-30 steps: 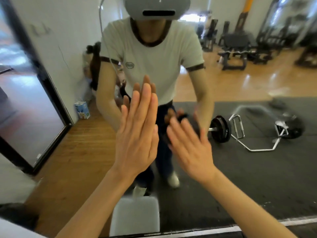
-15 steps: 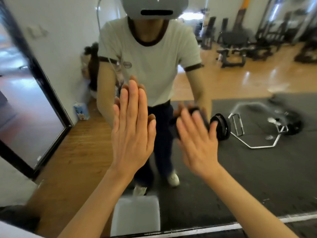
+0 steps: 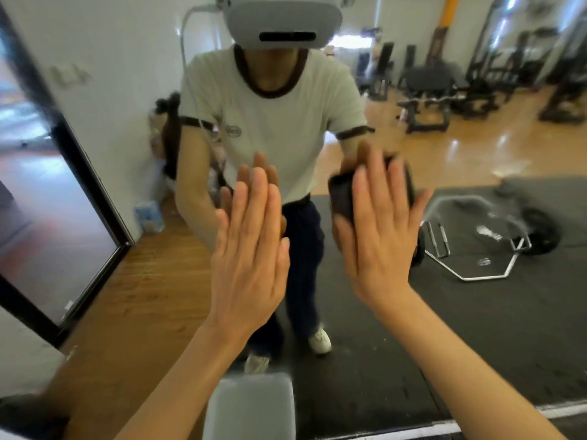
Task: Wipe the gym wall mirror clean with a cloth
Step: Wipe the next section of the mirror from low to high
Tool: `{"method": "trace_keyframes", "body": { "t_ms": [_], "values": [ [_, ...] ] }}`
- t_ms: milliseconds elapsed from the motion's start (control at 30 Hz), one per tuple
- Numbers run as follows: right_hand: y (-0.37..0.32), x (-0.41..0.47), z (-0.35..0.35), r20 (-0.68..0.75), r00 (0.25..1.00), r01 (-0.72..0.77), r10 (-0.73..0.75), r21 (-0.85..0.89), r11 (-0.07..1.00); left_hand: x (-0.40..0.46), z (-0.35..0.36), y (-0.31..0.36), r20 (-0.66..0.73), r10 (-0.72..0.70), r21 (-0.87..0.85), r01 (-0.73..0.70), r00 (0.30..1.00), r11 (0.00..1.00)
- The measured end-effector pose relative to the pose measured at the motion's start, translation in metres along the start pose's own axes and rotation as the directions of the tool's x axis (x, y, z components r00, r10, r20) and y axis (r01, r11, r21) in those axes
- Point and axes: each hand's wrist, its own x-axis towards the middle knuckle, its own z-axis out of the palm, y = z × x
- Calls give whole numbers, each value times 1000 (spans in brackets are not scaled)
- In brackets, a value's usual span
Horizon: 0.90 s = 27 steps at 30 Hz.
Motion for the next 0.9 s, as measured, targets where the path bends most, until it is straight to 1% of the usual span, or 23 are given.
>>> {"method": "trace_keyframes", "body": {
  "t_ms": [33, 67, 133, 200, 267, 333, 400, 467, 533, 600, 700, 733, 800, 833, 900],
  "values": [
    [0, 22, 1, -40, 997, -68, 69, 29, 997, 4, 4, 7, 7, 22, -15, -22, 1000, 1000],
    [0, 34, 1, -60, 993, -102, 104, 40, 994, 7, 8, 14, 16, 27, -37, -27, 1000, 999],
    [2, 17, 2, -54, 995, -84, 85, 28, 996, 12, 17, 25, 22, 4, -63, -3, 1000, 998],
    [5, -41, 1, 36, 999, -34, 35, -12, 999, 12, 21, 27, 29, -35, -19, 36, 999, 999],
    [11, -94, -5, 134, 991, 23, -14, -70, 997, 11, 24, 26, 31, -46, 44, 45, 998, 998],
    [17, -95, -9, 168, 984, 68, -53, -84, 994, 11, 24, 26, 34, -41, 100, 37, 999, 994],
    [22, -52, -10, 94, 995, 37, -33, -40, 999, 11, 24, 27, 34, -38, 134, 33, 999, 990],
    [27, 1, -9, -19, 995, -99, 99, 18, 995, 11, 25, 27, 34, -43, 159, 37, 999, 987],
    [27, 23, -6, -76, 978, -189, 193, 61, 980, 11, 25, 28, 33, -50, 169, 44, 998, 985],
    [25, -6, -5, -52, 986, -156, 159, 65, 986, 11, 25, 27, 30, -51, 179, 45, 998, 983],
    [27, -93, -8, 103, 994, -23, 26, -27, 999, 10, 26, 28, 22, -48, 192, 43, 999, 980],
    [30, -105, -11, 135, 991, 3, 3, -46, 999, 10, 27, 28, 17, -46, 195, 41, 999, 980],
    [35, -85, -12, 119, 992, 36, -31, -39, 999, 10, 26, 28, 9, -41, 196, 38, 999, 980],
    [37, -60, -13, 77, 997, 27, -25, -20, 999, 10, 26, 28, 6, -39, 187, 37, 999, 982],
    [44, -4, -13, -25, 996, -84, 84, 31, 996, 11, 25, 30, -4, -56, 135, 56, 998, 989]
  ]
}}
